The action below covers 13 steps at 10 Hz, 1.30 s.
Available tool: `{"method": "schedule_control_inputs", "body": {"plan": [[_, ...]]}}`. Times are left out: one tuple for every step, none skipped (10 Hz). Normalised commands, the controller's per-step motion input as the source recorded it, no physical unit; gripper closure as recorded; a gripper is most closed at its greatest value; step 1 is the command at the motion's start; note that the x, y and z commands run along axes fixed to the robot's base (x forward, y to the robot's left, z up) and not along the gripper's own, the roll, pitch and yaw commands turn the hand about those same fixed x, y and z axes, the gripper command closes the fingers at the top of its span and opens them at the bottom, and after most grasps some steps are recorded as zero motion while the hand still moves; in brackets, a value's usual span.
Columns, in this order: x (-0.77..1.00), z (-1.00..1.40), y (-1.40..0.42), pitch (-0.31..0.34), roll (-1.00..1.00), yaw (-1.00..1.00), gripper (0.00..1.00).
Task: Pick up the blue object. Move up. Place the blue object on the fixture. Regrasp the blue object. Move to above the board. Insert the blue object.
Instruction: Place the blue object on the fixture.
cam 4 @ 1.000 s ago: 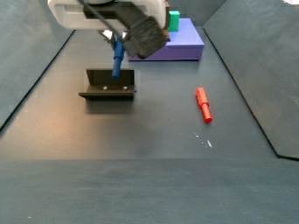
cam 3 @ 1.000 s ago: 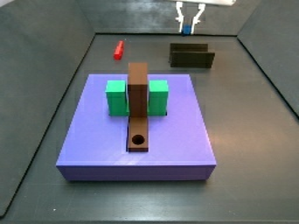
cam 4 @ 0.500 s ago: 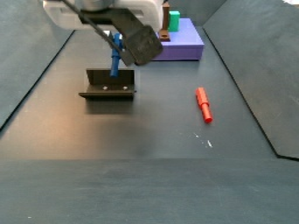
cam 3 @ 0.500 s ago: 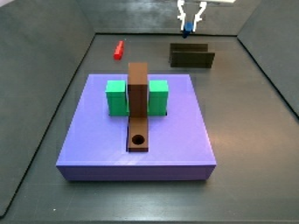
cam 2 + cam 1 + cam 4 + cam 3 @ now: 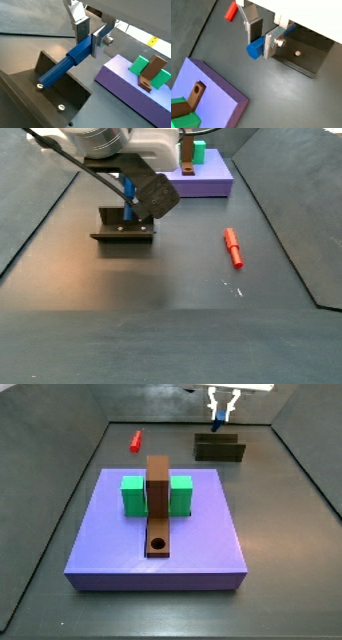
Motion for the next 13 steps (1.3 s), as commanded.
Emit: {"method": "schedule_control_inputs", "body": {"plan": [[0.32, -0.13, 0.0, 0.026, 0.01, 0.0, 1.0], [0.28, -0.21, 0.0, 0.0, 0.0, 0.0, 1.0], [0.21, -0.36, 0.0, 0.0, -0.01, 0.0, 1.0], [0.17, -0.36, 0.0, -0.017, -0.06, 0.01, 1.0], [0.15, -0.31, 0.0, 0.0, -0.06, 0.02, 1.0], [0.13, -0.26, 0.0, 0.0, -0.08, 0.03, 1.0], [0.13, -0.17, 0.0, 0.0, -0.04, 0.03, 1.0], [0.08, -0.15, 0.0, 0.0, 0.0, 0.03, 1.0], [0.05, -0.15, 0.0, 0.0, -0.02, 0.03, 1.0], [0.03, -0.07, 0.0, 0.0, -0.02, 0.03, 1.0], [0.0, 0.0, -0.02, 0.0, 0.0, 0.0, 1.0], [0.0, 0.0, -0.02, 0.0, 0.0, 0.0, 1.0], [0.0, 0.0, 0.0, 0.0, -0.01, 0.0, 1.0]]}}
